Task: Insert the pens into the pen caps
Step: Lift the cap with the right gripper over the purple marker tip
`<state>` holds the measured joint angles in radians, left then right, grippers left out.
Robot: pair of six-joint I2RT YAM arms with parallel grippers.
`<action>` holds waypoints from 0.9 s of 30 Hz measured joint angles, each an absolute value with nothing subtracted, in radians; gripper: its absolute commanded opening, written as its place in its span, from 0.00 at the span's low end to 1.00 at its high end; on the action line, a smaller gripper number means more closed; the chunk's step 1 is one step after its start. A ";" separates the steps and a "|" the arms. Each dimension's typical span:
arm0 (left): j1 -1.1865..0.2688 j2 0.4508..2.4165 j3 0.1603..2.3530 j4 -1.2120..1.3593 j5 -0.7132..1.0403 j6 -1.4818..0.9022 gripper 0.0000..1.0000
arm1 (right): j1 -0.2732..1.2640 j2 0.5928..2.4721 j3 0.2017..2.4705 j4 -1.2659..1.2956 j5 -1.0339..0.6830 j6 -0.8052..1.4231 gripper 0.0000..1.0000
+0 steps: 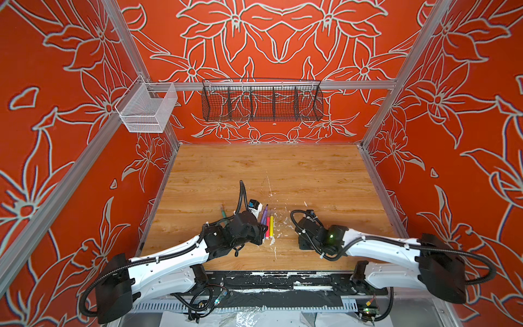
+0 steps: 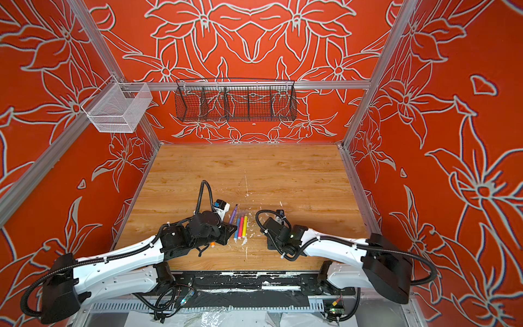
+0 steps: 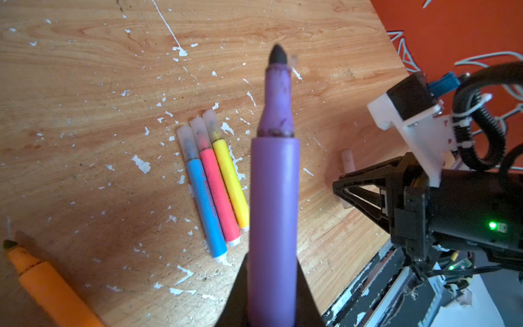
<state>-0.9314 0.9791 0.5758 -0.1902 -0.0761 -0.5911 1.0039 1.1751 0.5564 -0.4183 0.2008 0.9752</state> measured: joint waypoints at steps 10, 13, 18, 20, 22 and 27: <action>-0.931 0.939 0.574 -0.139 -0.008 -0.588 0.00 | 1.004 0.958 0.692 -0.171 0.227 0.948 0.00; -0.931 0.908 0.574 -0.132 0.005 -0.586 0.00 | 1.004 0.967 0.687 -0.013 0.212 0.944 0.00; -0.931 0.867 0.573 -0.121 0.017 -0.583 0.00 | 1.004 1.028 0.690 0.125 0.199 0.943 0.00; -0.931 0.859 0.571 -0.119 0.022 -0.583 0.00 | 1.004 1.056 0.692 0.165 0.193 0.944 0.00; -0.931 0.854 0.569 -0.118 0.025 -0.583 0.00 | 1.004 1.075 0.696 0.195 0.192 0.944 0.00; -0.931 0.839 0.559 -0.119 0.026 -0.583 0.00 | 1.004 1.112 0.728 0.252 0.194 0.944 0.00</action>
<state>-0.9314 0.8391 0.5594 -0.1192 0.0261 -0.5831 1.0039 1.1122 0.7277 0.2516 0.1944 0.9440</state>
